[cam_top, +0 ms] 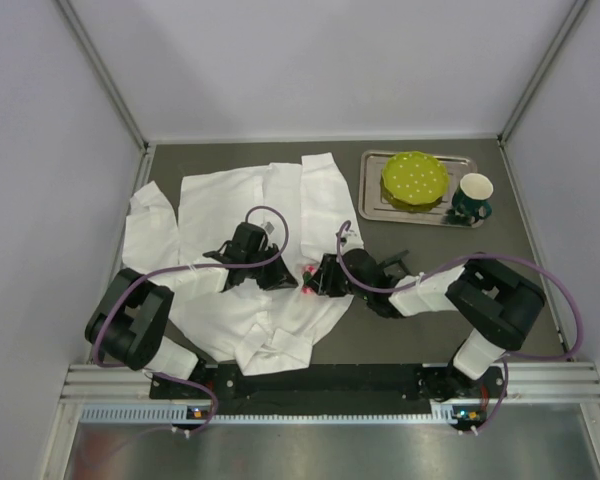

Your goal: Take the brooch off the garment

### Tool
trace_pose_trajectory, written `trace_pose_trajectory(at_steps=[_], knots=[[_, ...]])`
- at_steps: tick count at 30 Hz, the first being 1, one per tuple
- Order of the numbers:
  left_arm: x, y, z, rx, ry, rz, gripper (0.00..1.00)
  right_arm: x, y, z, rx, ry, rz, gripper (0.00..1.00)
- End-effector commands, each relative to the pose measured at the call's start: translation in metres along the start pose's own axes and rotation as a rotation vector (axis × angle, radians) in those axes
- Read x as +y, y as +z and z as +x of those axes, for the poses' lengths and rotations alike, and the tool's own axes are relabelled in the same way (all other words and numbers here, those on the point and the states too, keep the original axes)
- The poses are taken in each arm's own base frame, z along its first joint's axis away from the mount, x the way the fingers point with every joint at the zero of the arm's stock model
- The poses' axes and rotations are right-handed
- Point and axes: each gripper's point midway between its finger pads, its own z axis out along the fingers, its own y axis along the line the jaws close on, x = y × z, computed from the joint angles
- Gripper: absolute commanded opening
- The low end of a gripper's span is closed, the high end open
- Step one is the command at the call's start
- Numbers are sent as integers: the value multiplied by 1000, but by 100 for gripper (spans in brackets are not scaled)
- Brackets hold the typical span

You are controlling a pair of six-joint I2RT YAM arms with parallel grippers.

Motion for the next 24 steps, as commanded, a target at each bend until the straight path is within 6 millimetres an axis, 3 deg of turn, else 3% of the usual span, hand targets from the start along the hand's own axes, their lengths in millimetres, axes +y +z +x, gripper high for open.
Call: trace_pose_trajectory(at_steps=[1,5,12,16,20,24], knots=[[-20,-5,-18,-55,51,56,19,12,1,-30,-69,10,-18,40],[-29,-12,-22,-72,75,81,32,10,0,-32,-74,0,-17,28],[-37,-11,-28,-74,89,102,40,18,0,-33,-84,-33,-74,17],[-32,-5,-26,-74,53,97,29,17,1,-33,-106,3,-85,25],[-28,-5,-27,-115,20,99,24,18,1,-33,-134,67,-112,37],[-25,-3,-26,-112,11,100,19,11,0,-30,-142,89,-68,42]])
